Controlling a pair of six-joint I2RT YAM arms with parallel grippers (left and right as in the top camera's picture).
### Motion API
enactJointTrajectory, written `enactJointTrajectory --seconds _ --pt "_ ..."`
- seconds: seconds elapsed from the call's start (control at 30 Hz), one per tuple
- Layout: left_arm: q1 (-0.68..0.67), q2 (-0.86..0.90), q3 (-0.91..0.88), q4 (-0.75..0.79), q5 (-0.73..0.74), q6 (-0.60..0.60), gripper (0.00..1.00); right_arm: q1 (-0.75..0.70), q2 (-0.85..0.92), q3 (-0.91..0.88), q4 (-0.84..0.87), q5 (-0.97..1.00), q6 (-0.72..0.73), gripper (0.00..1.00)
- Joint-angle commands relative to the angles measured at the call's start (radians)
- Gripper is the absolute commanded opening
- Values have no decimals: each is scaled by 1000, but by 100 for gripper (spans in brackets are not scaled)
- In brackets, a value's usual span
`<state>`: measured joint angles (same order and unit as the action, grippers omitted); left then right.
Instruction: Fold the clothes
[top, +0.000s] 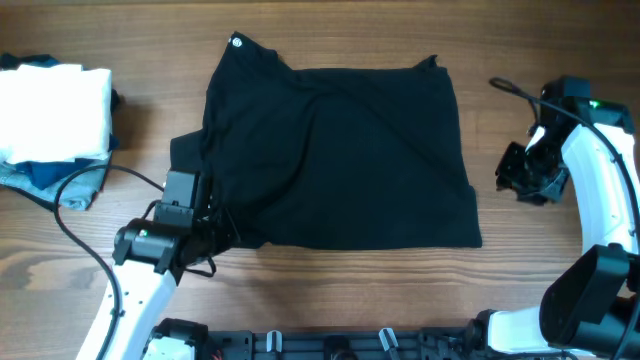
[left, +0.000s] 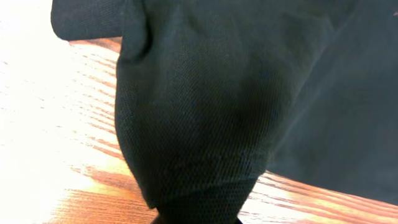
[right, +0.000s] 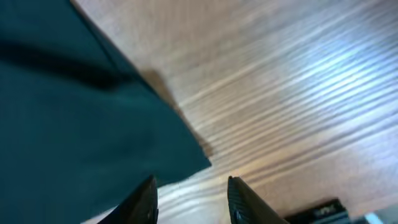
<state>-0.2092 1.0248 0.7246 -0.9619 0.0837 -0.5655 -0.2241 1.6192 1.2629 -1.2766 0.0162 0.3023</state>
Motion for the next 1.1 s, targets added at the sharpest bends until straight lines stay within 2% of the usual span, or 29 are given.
enactJointTrajectory --seconds 0.0,0.07,0.2,0.37,0.4,0.43,0.47,0.63,0.8,0.97,1.07 --pt "6 29 -4 8 5 11 4 -2 -11 -108 13 -74 23 41" --pt "6 38 -4 9 5 11 4 -2 -11 -195 75 -117 53 50" --pt "6 42 -4 20 5 11 4 4 -11 -347 197 -168 119 58" --pt "6 42 -4 30 5 12 4 5 -11 -481 359 -167 192 58" --pt "6 42 -4 30 5 12 4 5 -11 -501 405 -170 198 54" --pt "6 42 -4 30 5 12 4 5 -11 -507 428 -175 198 36" --pt "6 42 -4 30 5 11 4 5 -11 -507 432 -175 198 6" --pt "6 42 -4 -29 60 12 4 -2 -34 -466 415 -167 193 4" --pt "6 41 -4 -170 244 64 4 -56 -195 -256 278 -27 167 4" --pt "7 41 -1 -171 275 64 4 -83 -234 -230 270 -30 85 4" --pt "7 41 9 -68 269 60 4 -81 -234 -230 398 -133 -17 4"
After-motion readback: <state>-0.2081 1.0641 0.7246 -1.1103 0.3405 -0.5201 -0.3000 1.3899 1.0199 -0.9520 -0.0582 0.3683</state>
